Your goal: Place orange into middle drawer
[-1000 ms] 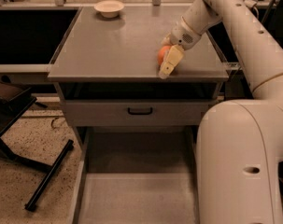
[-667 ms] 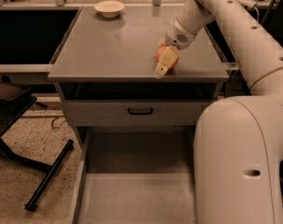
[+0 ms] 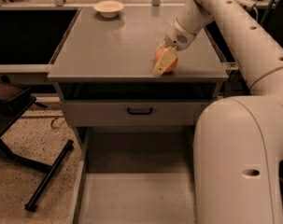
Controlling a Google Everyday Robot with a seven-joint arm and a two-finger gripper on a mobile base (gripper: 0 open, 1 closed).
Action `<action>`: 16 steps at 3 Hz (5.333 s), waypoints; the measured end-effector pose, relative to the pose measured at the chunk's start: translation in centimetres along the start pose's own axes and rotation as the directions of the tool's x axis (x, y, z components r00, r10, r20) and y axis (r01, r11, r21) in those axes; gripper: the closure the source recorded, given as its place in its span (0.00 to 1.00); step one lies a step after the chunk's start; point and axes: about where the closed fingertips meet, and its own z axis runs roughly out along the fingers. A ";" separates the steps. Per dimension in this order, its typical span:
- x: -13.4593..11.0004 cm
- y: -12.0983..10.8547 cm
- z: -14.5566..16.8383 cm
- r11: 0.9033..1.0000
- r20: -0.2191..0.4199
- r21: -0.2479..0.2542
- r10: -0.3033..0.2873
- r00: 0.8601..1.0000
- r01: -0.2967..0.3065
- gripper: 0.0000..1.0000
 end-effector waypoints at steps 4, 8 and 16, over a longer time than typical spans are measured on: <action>-4.9 11.5 -14.3 0.969 0.393 0.233 -0.021 0.919 -0.078 1.00; 10.6 22.0 -2.1 0.954 0.342 -0.108 0.298 0.891 -0.278 1.00; 9.1 22.3 18.5 0.861 0.584 -0.047 0.435 0.685 -0.507 1.00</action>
Offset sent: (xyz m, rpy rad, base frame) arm -0.1930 -0.0343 0.0801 0.1376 -0.0973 -0.0368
